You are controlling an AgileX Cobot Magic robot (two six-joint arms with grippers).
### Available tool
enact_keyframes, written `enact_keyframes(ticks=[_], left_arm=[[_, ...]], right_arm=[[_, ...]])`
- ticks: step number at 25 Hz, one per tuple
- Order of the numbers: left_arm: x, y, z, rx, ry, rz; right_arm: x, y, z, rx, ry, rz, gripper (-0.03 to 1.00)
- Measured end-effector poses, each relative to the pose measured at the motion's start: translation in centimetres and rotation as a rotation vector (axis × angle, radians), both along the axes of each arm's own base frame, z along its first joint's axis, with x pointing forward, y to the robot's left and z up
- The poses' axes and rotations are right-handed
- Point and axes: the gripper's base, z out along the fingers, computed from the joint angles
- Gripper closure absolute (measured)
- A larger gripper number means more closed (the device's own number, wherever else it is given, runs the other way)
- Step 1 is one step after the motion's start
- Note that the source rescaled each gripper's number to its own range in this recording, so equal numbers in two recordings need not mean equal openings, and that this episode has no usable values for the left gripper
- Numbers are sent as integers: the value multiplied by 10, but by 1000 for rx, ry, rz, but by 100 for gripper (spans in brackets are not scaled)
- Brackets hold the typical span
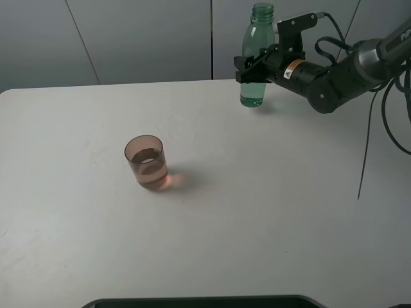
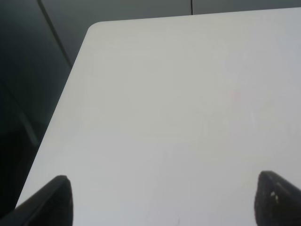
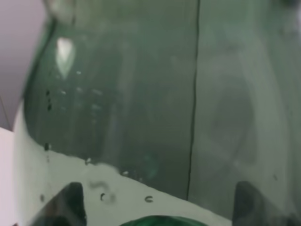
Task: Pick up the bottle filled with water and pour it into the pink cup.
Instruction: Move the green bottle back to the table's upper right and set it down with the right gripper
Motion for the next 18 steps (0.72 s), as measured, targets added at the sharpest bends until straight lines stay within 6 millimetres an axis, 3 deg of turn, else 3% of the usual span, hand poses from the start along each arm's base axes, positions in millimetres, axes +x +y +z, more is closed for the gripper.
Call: enact_keyframes(ticks=[6, 16, 17, 18], left_arm=[[0, 0, 0, -2, 0, 1], [0, 0, 0, -2, -1, 1], [0, 0, 0, -2, -1, 1], [0, 0, 0, -2, -1, 1]], right_arm=[[1, 0, -21, -23, 24, 7, 97], [4, -1, -23, -22, 35, -17, 97], [4, -1, -23, -21, 35, -19, 95], [4, -1, -24, -23, 43, -25, 77]])
